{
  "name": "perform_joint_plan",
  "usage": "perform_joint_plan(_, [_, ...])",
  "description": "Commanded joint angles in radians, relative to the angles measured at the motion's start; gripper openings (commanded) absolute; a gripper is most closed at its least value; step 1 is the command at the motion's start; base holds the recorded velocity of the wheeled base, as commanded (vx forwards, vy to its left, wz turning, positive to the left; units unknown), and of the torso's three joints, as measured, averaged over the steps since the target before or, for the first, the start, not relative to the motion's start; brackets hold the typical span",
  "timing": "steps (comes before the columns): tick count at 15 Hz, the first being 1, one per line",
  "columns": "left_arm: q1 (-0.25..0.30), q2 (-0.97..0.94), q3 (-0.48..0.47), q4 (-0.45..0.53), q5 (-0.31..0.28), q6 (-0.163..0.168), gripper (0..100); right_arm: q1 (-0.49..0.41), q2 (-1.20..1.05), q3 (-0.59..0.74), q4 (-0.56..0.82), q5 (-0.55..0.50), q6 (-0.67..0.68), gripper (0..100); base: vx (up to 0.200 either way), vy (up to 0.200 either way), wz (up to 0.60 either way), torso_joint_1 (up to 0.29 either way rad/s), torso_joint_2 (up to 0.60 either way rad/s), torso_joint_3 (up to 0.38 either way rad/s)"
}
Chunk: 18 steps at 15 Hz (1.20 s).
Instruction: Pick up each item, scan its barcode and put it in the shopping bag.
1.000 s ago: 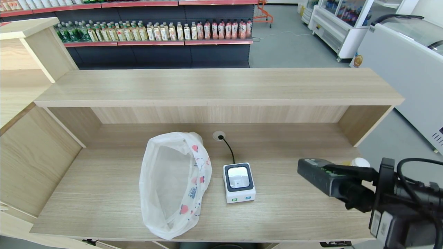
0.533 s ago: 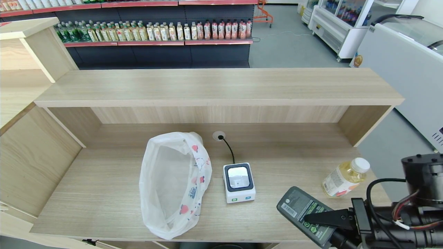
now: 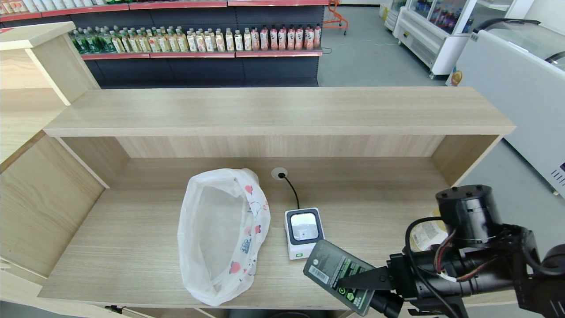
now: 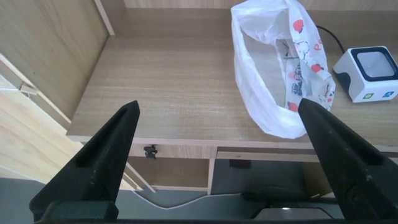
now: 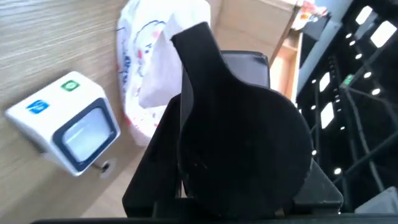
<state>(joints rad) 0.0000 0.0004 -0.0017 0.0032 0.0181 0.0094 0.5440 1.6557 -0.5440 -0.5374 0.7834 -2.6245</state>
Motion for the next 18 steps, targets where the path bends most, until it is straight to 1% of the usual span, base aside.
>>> perform_joint_plan(1, [0.0,0.0,0.0,0.0,0.0,0.0,100,0.071,0.093,-0.07,-0.036,0.028,-0.002,0,0.0,0.0,0.0,0.0,0.0,0.0])
perform_joint_plan(4, [0.0,0.0,0.0,0.0,0.0,0.0,100,0.073,0.096,-0.1,-0.035,0.062,-0.019,0,0.0,0.0,0.0,0.0,0.0,0.0])
perform_joint_plan(15, [0.0,0.0,0.0,0.0,0.0,0.0,100,0.074,0.099,-0.14,-0.036,0.062,-0.066,0,0.0,0.0,0.0,0.0,0.0,0.0])
perform_joint_plan(18, [0.0,0.0,0.0,0.0,0.0,0.0,100,0.091,0.102,-0.146,-0.036,0.062,-0.066,0,0.0,0.0,0.0,0.0,0.0,0.0])
